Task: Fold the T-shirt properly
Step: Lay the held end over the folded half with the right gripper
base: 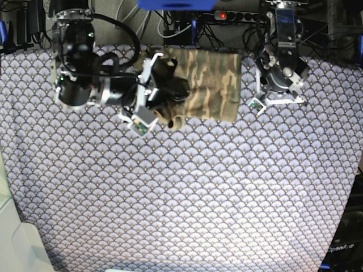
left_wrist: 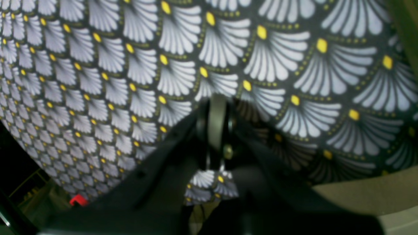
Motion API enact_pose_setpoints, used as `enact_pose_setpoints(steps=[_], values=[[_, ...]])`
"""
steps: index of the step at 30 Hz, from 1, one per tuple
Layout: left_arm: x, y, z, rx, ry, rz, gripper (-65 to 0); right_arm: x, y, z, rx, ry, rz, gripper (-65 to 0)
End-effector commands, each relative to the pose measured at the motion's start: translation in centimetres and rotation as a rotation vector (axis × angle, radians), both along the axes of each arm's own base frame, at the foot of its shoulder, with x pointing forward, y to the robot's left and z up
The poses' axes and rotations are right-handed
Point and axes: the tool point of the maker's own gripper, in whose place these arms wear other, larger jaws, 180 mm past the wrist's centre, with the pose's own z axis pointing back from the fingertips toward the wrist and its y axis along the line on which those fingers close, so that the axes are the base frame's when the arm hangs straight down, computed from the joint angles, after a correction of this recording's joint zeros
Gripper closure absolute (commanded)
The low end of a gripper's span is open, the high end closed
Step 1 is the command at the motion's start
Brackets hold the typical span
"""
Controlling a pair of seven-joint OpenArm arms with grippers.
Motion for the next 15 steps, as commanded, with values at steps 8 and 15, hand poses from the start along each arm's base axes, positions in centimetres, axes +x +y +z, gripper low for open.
enact_pose_setpoints(steps=[8,15], values=[[0.1,0.4,0.6,0.012,-0.022,-0.003,-0.5,2.1,1.9,0.1,0.049,-0.005,0.036,0.0],[0.0,3.0,1.2,0.031,-0.04,0.075,-0.5,1.1,4.2,-0.8,0.047,0.03,0.123,0.0]])
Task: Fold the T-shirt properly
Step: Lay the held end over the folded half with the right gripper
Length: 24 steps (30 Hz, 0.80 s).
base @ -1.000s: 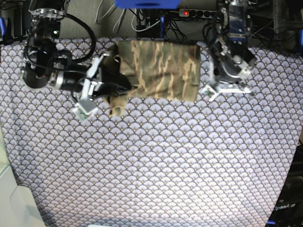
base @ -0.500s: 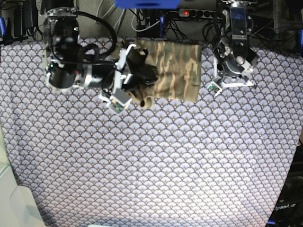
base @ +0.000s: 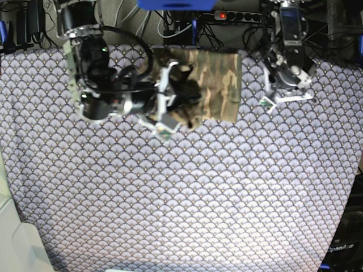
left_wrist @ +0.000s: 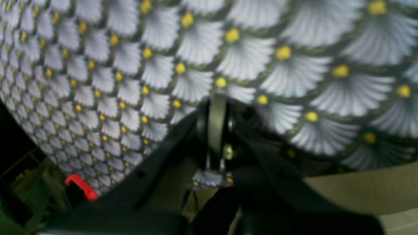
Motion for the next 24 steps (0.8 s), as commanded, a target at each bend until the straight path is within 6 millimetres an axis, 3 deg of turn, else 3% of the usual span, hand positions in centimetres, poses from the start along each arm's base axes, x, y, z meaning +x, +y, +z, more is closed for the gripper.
enact_pose_setpoints(steps=[1,6,11,16,24], values=[[0.9,0.6,1.3,0.014,-0.048,0.008,-0.5,0.3,1.0,1.7,0.072,-0.032,0.008,0.0],[1.2,2.2,3.1,0.042,-0.1,0.048,-0.5,-0.6,2.9,2.1,0.109,-0.038,0.065,0.0],[0.9,4.4,3.7,0.063,-0.116,0.118,-0.5,0.0,3.2,-0.2,0.076,0.029,0.079,0.0],[0.3,6.6,4.2,0.083,-0.126,0.185,-0.5,0.9,3.2,0.0,0.091,0.022,0.063,0.0],[0.0,7.1,4.3,0.086,-0.13,0.206,-0.5,0.4,4.1,0.2,0.092,0.017,0.098,0.0]])
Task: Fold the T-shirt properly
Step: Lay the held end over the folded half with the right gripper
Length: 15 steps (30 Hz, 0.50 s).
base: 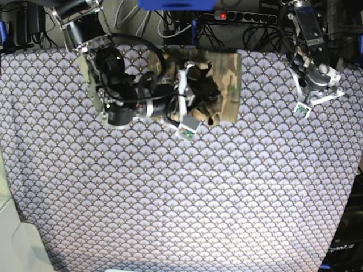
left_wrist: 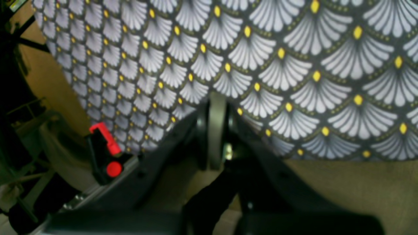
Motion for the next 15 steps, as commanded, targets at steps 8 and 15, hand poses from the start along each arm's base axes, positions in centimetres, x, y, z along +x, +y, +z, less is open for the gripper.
enact_pose_setpoints(steps=[8,15], values=[[0.9,0.2,1.5,0.021,-0.049,-0.01,-0.5,0.2,2.0,2.4,0.079,-0.042,0.038,0.0],[0.9,0.1,1.5,0.02,-0.048,-0.01,-0.5,0.1,2.6,2.8,0.079,-0.057,0.064,-0.1]])
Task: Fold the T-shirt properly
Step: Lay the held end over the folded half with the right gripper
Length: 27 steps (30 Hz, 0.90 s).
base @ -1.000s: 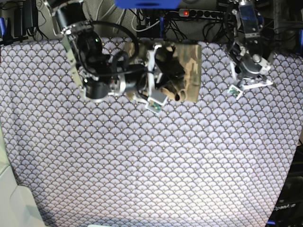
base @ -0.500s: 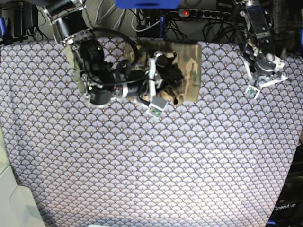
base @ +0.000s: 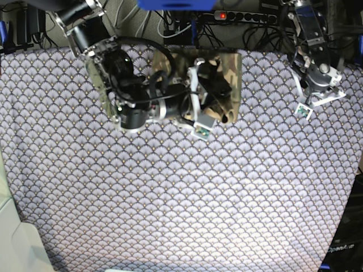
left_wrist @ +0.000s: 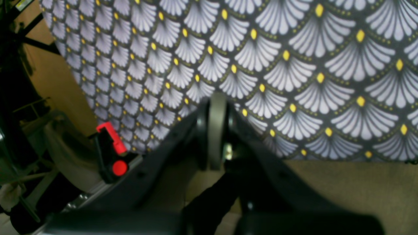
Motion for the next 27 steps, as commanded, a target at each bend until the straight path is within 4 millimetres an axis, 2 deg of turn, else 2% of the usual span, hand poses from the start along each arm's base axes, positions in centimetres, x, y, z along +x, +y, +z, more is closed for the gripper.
enact_pose_setpoints(steps=[1,8,15,23,27], values=[[0.6,0.3,0.9,0.015,-0.029,-0.002,-0.5,0.4,0.7,1.7,0.063,-0.023,0.002,-1.2],[0.7,0.3,0.9,0.015,-0.032,-0.002,-0.5,0.4,1.2,2.1,0.079,-0.023,0.004,-15.2],[0.5,0.2,0.8,0.011,-0.028,-0.002,-0.5,0.5,1.5,2.3,0.085,-0.026,0.005,-23.1],[0.3,0.3,0.4,0.011,-0.015,-0.001,-0.5,2.0,1.7,4.2,0.098,-0.09,0.01,-23.8],[0.5,0.3,0.6,0.008,-0.034,-0.008,-0.5,1.9,0.9,5.8,0.103,-0.167,0.02,-19.8]])
